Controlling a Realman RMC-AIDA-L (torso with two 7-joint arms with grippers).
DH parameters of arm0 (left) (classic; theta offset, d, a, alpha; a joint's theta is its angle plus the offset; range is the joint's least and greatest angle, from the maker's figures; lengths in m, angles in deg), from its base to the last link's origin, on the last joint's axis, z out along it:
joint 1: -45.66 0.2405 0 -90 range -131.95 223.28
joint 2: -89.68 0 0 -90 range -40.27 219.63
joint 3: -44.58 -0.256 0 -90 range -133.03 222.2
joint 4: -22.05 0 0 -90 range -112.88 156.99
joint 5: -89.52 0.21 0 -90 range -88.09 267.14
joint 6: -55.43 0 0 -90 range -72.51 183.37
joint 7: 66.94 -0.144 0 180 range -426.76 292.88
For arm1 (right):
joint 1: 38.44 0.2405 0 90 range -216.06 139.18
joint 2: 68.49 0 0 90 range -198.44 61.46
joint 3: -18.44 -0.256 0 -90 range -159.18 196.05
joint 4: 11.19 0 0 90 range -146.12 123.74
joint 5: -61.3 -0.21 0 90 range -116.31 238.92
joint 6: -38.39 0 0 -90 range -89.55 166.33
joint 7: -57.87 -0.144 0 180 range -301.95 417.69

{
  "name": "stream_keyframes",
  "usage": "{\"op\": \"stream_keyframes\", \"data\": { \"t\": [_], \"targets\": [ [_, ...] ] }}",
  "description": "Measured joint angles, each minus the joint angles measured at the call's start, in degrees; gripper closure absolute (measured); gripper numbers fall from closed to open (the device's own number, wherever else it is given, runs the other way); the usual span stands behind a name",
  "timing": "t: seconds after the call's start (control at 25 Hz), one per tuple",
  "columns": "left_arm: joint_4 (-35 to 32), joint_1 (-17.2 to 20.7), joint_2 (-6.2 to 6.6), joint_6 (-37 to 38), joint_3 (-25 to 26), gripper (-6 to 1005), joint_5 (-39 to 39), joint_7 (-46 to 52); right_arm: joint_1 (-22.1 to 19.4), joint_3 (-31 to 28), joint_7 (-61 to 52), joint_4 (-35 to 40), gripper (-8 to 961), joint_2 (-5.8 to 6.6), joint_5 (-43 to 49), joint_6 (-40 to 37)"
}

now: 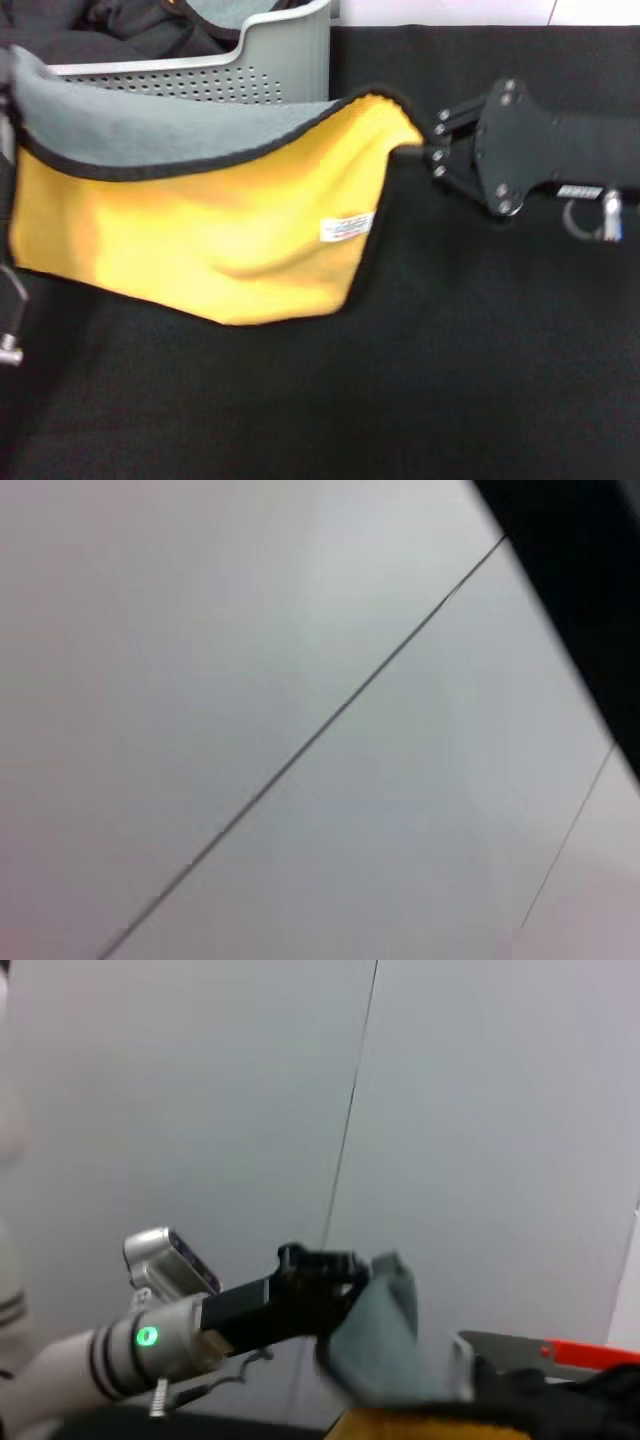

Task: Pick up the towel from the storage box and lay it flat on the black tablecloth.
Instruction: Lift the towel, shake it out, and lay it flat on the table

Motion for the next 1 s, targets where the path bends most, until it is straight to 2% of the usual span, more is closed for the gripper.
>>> {"op": "stream_keyframes", "data": {
  "t": [0.08, 0.2, 0.32, 0.4, 0.72, 1.0],
  "targets": [
    [0.09, 0.02, -0.11, -2.17, -0.02, 987, 2.64, 0.40, -0.49, -4.55, -3.48, 4.67, 928, -0.83, 6.10, -0.04],
    [-0.07, 0.04, -0.13, -3.62, -0.03, 987, 5.51, 0.53, -0.44, -11.57, -8.42, 12.34, 927, -2.86, 15.05, -0.31],
    [-0.20, 0.01, -0.11, -4.14, -0.02, 987, 6.91, 0.78, 0.50, -15.40, -11.33, 16.53, 927, -3.73, 19.58, -0.92],
    [-0.16, 0.00, -0.07, -5.01, -0.02, 987, 7.25, 1.35, 1.11, -16.59, -12.37, 18.14, 926, -3.67, 20.55, -1.36],
    [-0.29, 0.04, 0.18, -9.27, 0.15, 987, 7.03, 3.03, 2.28, -17.50, -16.41, 22.71, 925, -2.17, 24.03, -1.70],
    [-1.21, 1.23, 1.14, -6.78, 0.59, 986, 1.23, 6.76, 2.45, -19.12, -22.57, 25.37, 924, -2.26, 33.55, -2.35]
  ]
}}
